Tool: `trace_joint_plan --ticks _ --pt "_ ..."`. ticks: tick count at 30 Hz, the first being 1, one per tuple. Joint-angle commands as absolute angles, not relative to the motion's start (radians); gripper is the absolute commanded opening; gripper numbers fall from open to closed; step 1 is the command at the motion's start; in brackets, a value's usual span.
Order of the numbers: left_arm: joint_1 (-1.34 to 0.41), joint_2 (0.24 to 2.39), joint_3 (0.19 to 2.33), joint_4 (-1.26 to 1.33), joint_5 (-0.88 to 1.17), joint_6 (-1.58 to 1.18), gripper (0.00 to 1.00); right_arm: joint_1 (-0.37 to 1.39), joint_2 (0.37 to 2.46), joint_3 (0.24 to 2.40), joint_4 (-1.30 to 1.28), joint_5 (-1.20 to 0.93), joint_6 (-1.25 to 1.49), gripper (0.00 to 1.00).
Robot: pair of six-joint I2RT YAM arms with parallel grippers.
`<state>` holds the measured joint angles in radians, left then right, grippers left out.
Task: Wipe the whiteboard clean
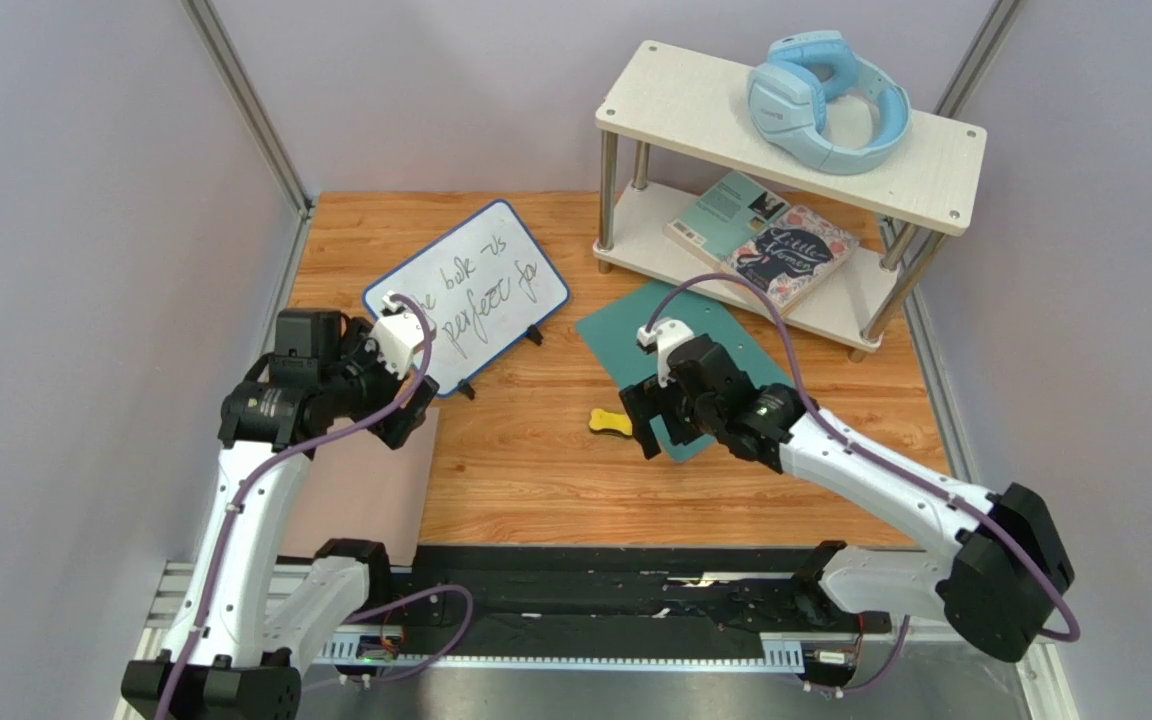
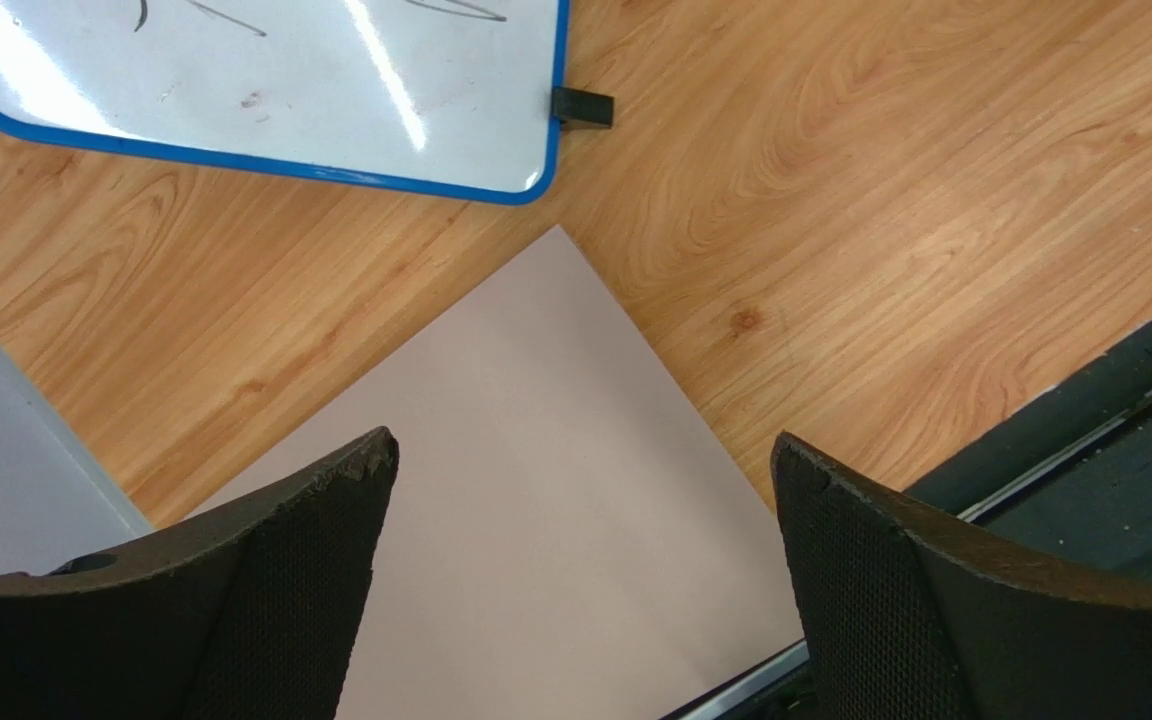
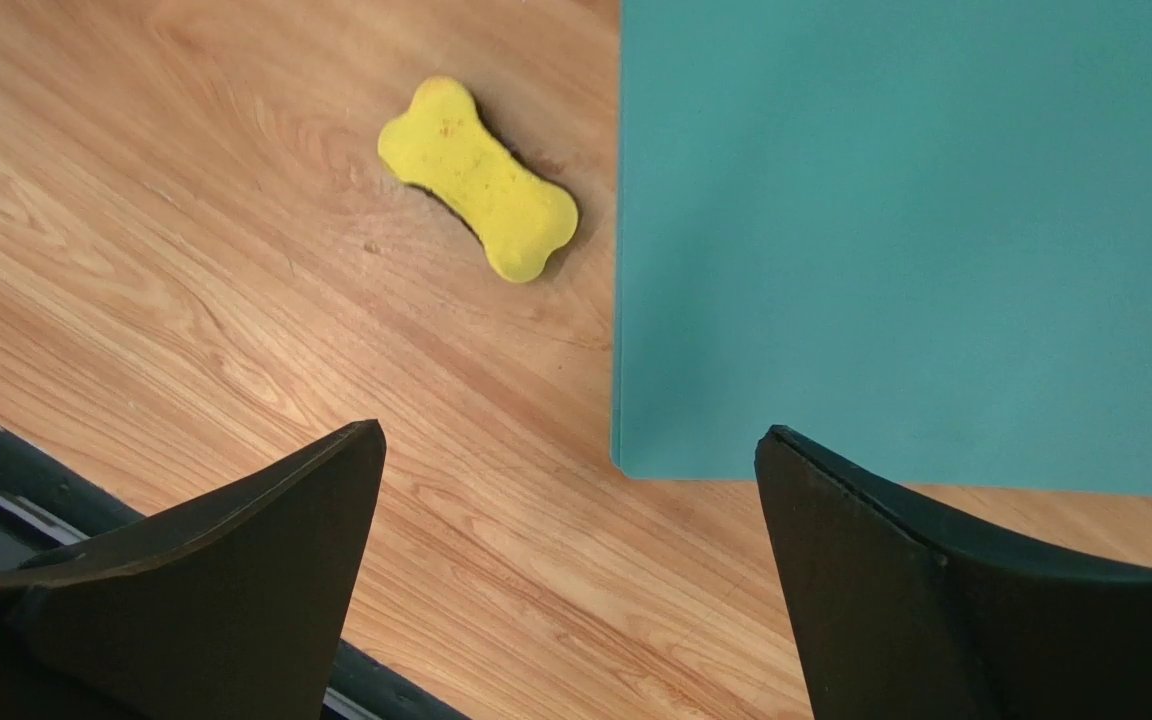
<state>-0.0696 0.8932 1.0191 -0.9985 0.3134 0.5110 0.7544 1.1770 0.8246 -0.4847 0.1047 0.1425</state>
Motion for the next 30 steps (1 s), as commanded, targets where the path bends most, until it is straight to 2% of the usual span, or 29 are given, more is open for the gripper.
trace_joint_plan --ticks 1,7,18,22,28,30 --pt "-0.064 0.900 1.020 -1.032 0.374 0.508 0.98 0.776 1.252 0.854 -0.508 0.048 0.029 1.00" --pt "-0.064 1.000 1.025 -1.083 0.407 0.537 0.97 0.796 1.405 0.908 -0.453 -0.064 -0.121 0.98" --pt "-0.066 1.069 0.989 -1.011 0.374 0.511 0.99 0.813 1.724 1.141 -0.477 -0.066 -0.221 0.97" --pt "-0.064 1.088 0.999 -1.009 0.379 0.514 0.99 0.807 1.819 1.196 -0.492 -0.064 -0.241 0.92" --pt "-0.064 1.111 1.019 -1.005 0.377 0.522 0.99 0.781 1.852 1.232 -0.508 -0.107 -0.245 0.84" --pt "-0.064 1.120 1.022 -1.002 0.379 0.520 0.99 0.773 1.850 1.232 -0.509 -0.107 -0.248 0.76"
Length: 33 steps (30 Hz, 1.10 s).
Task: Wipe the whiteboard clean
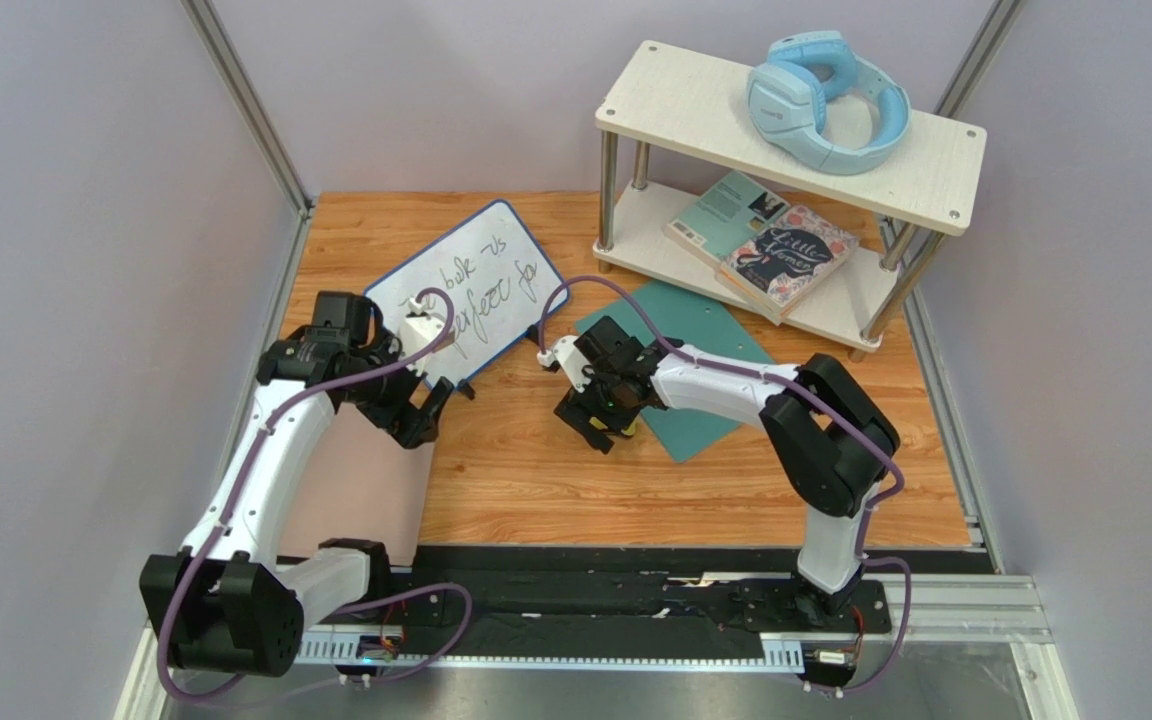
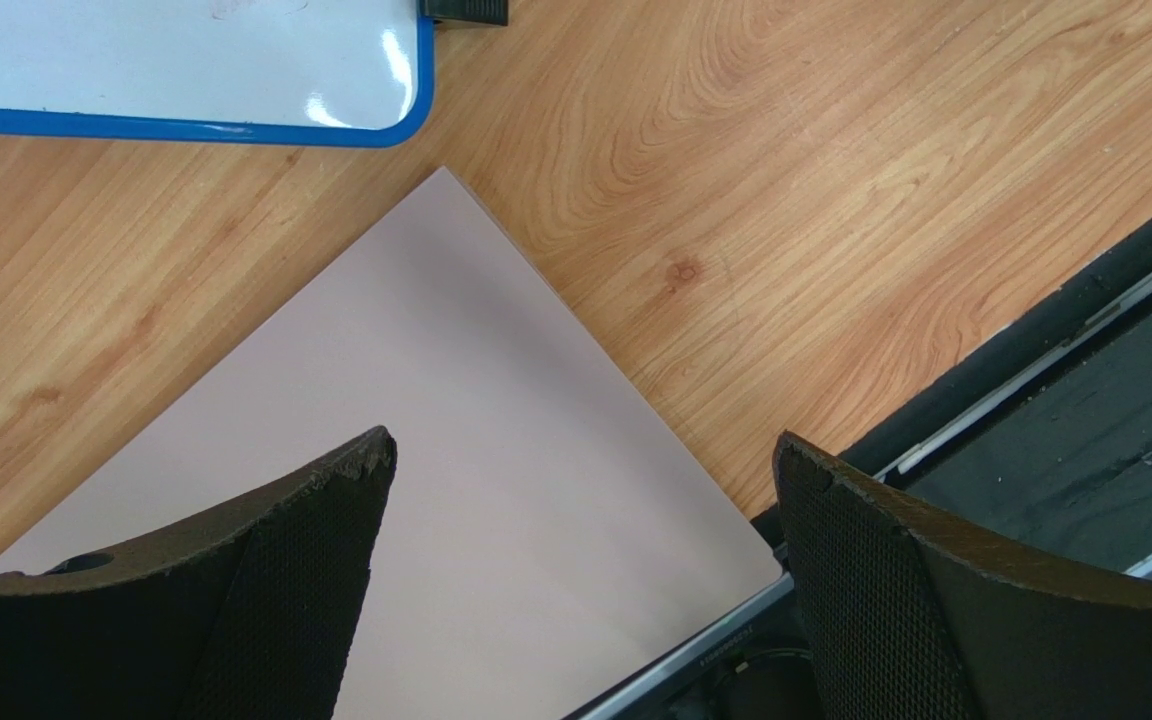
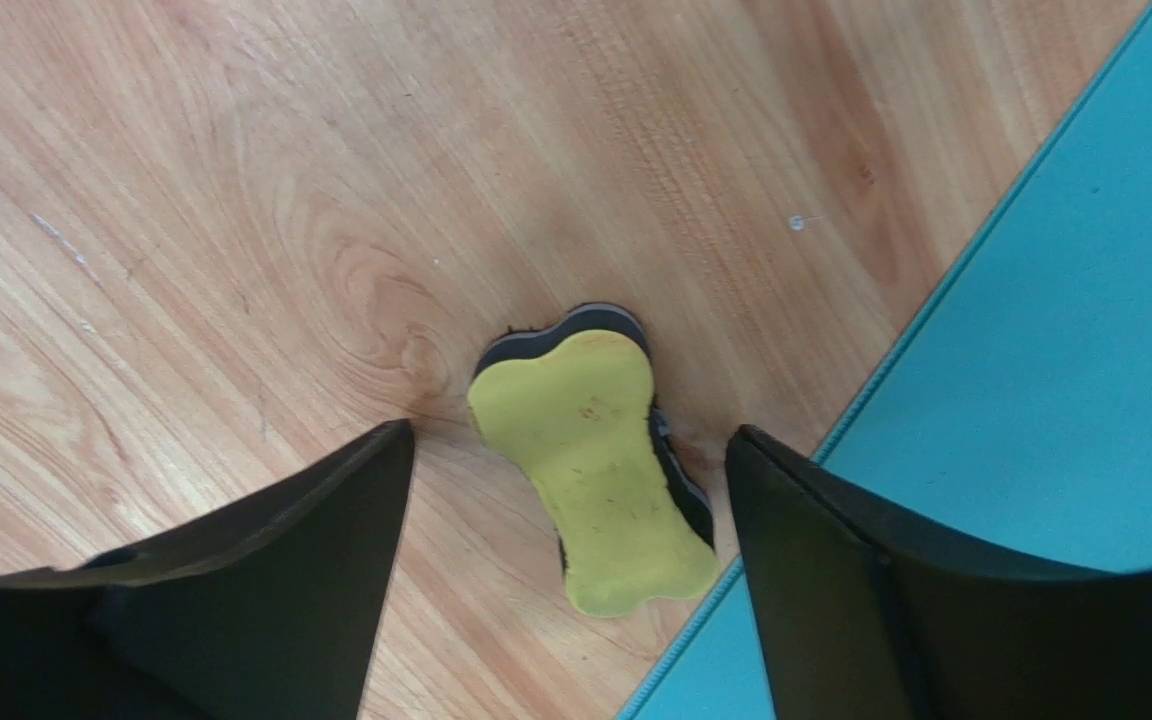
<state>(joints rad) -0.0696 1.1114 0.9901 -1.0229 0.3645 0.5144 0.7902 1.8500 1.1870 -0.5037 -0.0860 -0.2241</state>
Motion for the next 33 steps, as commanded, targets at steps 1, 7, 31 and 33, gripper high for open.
trace_joint_plan --ticks 1,7,31,33 --pt "-0.064 1.124 1.022 -1.002 0.382 0.519 0.99 0.770 1.850 1.233 -0.515 -0.110 -0.249 0.72" --pt "-0.064 1.158 1.023 -0.994 0.425 0.505 0.99 0.761 1.821 1.223 -0.534 -0.121 -0.256 0.47" --pt "0.370 1.549 1.295 -0.750 0.772 0.195 0.97 0.756 1.798 1.390 -0.382 -0.152 0.055 0.00" --pt "0.373 1.578 1.295 -0.691 0.776 0.172 0.96 0.758 1.818 1.434 -0.367 -0.143 0.075 0.00"
